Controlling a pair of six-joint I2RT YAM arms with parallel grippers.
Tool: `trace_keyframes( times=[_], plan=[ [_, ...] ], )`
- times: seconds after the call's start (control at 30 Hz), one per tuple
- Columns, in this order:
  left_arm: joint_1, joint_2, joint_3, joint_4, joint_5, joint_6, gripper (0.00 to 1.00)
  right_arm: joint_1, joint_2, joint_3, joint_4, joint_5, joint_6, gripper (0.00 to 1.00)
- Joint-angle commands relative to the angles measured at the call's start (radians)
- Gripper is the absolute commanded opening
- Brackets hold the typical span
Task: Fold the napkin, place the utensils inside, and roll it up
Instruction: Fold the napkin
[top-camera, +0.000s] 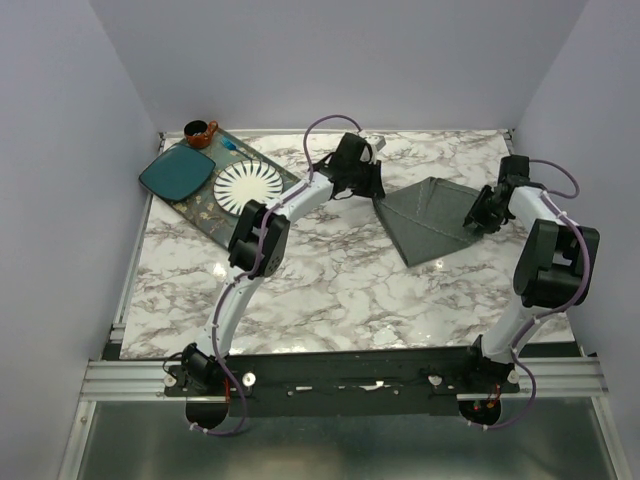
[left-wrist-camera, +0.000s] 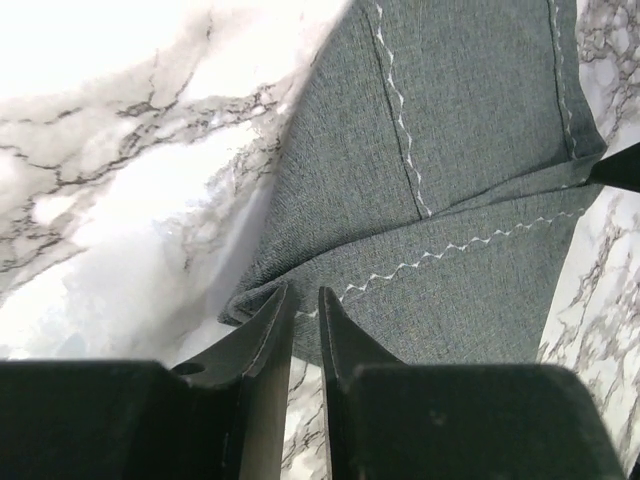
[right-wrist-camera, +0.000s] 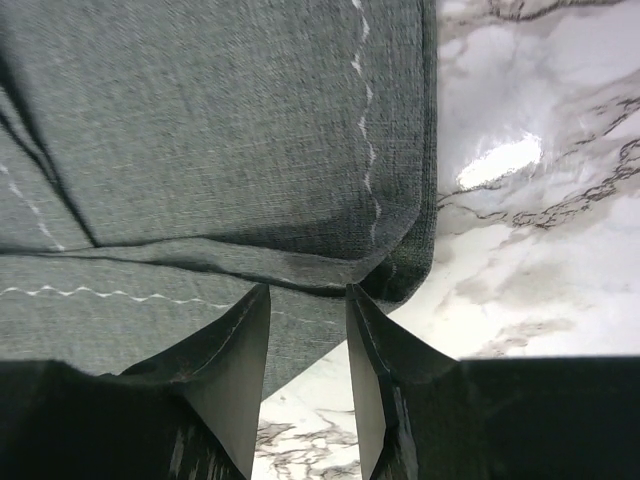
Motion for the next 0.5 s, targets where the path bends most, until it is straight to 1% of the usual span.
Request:
trace_keyframes(
  times=[0.0, 0.03, 0.13, 0.2, 0.3, 0.47],
  plan=[
    [0.009, -0.083, -0.002, -0.001, 0.004, 0.027, 0.27, 0.0, -0.059, 0.025, -0.016, -0.036, 0.0, 0.45],
    [0.01, -0.1, -0.01, 0.012, 0.001, 0.015, 0.27, -0.002, -0.06, 0.025, -0.016, -0.041, 0.003, 0.45],
    [0.015, -0.083, 0.005, 0.027, 0.015, -0.023, 0.27, 0.0, -0.036, 0.031, -0.014, -0.075, 0.002, 0.45],
    [0.015, -0.073, 0.007, 0.05, 0.035, -0.042, 0.27, -0.002, -0.011, 0.052, -0.023, -0.032, 0.003, 0.45],
    [0.015, -0.043, -0.007, 0.078, 0.05, -0.077, 0.26, -0.002, 0.028, 0.054, -0.02, -0.012, 0.0, 0.45],
    [0.016, 0.003, -0.007, 0.049, 0.026, -0.066, 0.26, -0.002, 0.067, 0.025, -0.011, 0.06, -0.014, 0.45]
  ],
)
